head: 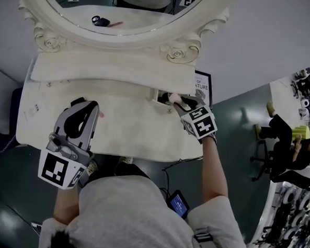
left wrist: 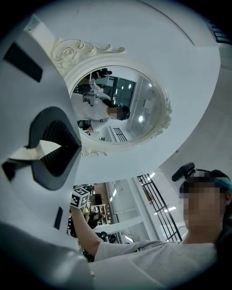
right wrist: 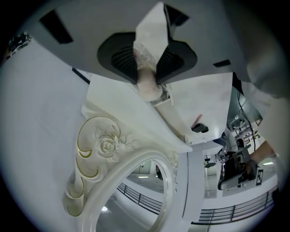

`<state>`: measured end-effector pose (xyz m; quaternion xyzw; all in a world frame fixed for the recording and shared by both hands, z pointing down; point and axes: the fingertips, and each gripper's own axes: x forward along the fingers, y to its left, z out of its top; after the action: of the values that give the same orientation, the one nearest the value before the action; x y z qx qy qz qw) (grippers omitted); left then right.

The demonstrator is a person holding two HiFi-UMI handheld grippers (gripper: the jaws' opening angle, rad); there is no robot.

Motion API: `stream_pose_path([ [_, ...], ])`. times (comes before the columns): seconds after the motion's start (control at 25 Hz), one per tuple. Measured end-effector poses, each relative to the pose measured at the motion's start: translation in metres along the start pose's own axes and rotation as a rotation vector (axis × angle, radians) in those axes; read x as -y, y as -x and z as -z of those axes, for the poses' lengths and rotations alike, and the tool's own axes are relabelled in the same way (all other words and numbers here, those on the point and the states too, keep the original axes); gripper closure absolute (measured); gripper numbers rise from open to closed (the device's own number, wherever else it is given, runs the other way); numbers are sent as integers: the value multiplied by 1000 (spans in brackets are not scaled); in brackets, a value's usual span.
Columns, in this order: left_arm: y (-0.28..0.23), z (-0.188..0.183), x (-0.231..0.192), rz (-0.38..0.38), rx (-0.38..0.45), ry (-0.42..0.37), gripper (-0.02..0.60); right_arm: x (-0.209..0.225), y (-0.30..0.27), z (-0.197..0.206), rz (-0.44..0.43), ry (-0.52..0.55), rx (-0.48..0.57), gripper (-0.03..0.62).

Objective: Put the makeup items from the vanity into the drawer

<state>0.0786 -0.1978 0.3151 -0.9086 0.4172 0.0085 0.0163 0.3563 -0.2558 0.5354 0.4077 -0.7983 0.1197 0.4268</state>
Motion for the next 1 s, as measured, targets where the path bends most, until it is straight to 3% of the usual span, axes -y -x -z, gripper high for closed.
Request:
stream_pose_path([
  [0.24, -3, 1, 0, -6, -6, 1, 568, 3, -13, 11, -72, 58, -126, 459],
  [0.56, -3, 3, -2, -33, -16, 1, 568, 6, -26, 15, -149, -14, -214, 461],
  [1.0, -5, 2, -3, -49, -7, -1, 568, 6, -17, 11, -133, -83, -116, 402],
])
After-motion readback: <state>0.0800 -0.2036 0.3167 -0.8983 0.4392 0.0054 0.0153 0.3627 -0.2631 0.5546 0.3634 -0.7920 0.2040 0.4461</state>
